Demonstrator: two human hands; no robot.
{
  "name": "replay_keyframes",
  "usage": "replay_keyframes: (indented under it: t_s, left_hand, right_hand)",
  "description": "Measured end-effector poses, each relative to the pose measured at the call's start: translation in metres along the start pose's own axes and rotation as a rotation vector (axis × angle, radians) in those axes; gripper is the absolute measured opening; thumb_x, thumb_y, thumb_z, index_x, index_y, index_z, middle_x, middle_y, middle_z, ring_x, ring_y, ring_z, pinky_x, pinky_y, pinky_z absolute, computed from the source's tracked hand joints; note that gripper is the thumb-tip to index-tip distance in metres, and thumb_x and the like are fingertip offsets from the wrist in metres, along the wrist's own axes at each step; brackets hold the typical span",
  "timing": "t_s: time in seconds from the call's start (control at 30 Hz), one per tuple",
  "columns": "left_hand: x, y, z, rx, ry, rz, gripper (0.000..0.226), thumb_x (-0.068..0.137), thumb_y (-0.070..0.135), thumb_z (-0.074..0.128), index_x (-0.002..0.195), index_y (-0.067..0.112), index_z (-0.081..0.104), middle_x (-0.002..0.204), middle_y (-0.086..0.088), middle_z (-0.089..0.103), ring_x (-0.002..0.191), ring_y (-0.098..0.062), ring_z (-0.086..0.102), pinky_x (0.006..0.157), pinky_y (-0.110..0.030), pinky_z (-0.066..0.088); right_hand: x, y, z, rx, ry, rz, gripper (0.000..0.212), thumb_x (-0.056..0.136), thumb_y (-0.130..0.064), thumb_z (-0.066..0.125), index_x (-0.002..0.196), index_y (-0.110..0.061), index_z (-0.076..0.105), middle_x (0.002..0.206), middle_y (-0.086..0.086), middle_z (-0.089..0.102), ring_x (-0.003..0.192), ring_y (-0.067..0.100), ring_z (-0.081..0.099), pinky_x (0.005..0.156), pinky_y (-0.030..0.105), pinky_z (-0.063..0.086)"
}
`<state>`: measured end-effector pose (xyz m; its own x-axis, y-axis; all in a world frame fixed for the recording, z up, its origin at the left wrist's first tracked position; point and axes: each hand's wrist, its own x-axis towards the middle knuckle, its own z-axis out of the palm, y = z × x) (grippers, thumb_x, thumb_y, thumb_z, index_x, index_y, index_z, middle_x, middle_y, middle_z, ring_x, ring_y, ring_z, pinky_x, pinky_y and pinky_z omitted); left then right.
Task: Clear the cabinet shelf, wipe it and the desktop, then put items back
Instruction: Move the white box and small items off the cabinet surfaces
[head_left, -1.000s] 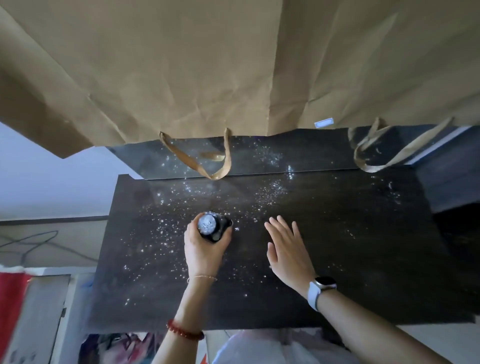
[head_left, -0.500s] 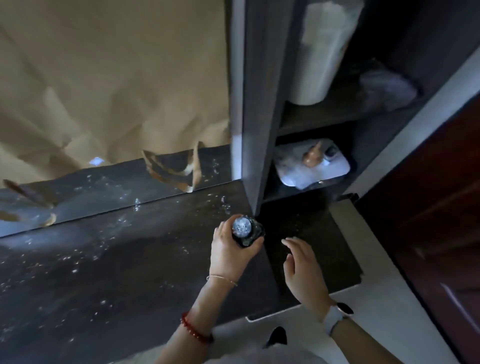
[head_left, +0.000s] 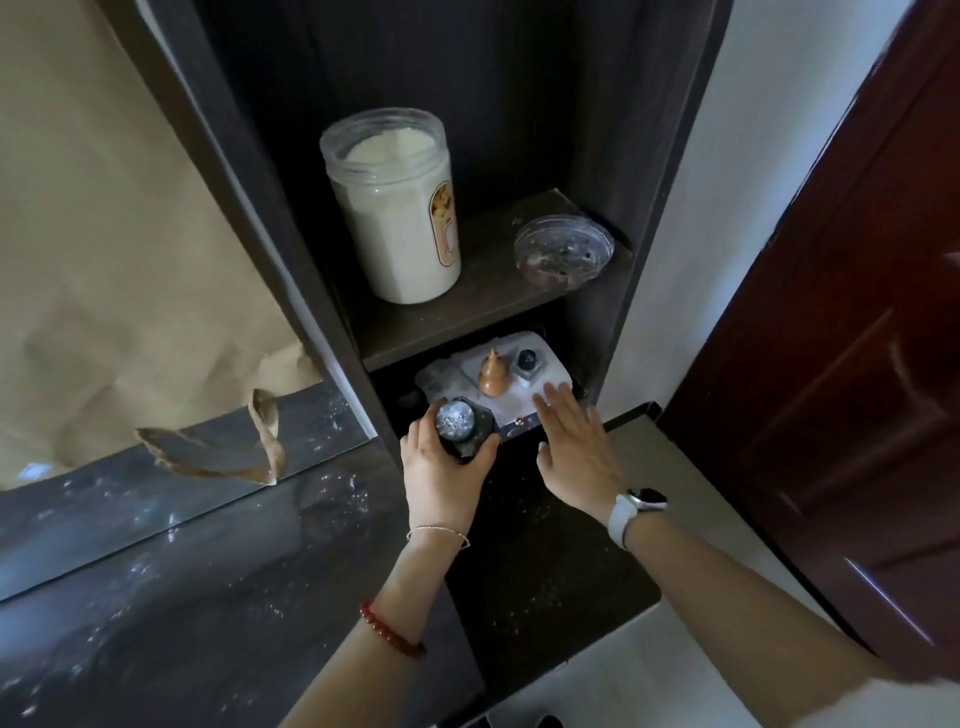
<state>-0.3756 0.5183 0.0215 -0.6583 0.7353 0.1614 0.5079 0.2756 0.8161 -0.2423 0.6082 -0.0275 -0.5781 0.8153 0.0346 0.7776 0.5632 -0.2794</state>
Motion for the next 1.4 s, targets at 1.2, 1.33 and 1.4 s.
replay_keyframes:
  t_s: [1.2, 1.33, 1.4]
  left_hand:
    - [0.043, 0.012, 0.077, 0.354, -0.100, 0.210, 0.069, 0.041, 0.024, 0.090, 0.095, -0.005, 0.058, 0.081, -0.024, 0.061, 0.073, -0.042, 0.061, 0.062, -0.046, 0.050]
    - [0.048, 0.015, 0.073, 0.286, -0.166, 0.133, 0.069, 0.055, 0.022, 0.085, 0.110, -0.006, 0.055, 0.099, -0.027, 0.057, 0.089, -0.045, 0.057, 0.074, -0.050, 0.045]
    - [0.047, 0.014, 0.072, 0.360, -0.145, 0.193, 0.074, 0.050, 0.030, 0.087, 0.108, -0.003, 0.056, 0.093, -0.024, 0.060, 0.083, -0.042, 0.060, 0.070, -0.048, 0.048]
  right_hand:
    - [0.007, 0.028, 0.003, 0.125, -0.056, 0.061, 0.064, 0.093, -0.013, 0.038, 0.147, -0.011, 0.003, 0.156, 0.003, -0.006, 0.143, 0.018, -0.004, 0.117, 0.040, 0.013]
    - [0.006, 0.027, 0.005, 0.131, -0.064, 0.073, 0.064, 0.093, -0.013, 0.038, 0.147, -0.011, 0.003, 0.156, 0.004, -0.006, 0.143, 0.019, -0.003, 0.116, 0.043, 0.016]
    - [0.006, 0.028, 0.004, 0.111, -0.084, 0.087, 0.064, 0.094, -0.014, 0.037, 0.147, -0.013, 0.000, 0.156, 0.003, -0.009, 0.143, 0.018, -0.006, 0.116, 0.042, 0.014]
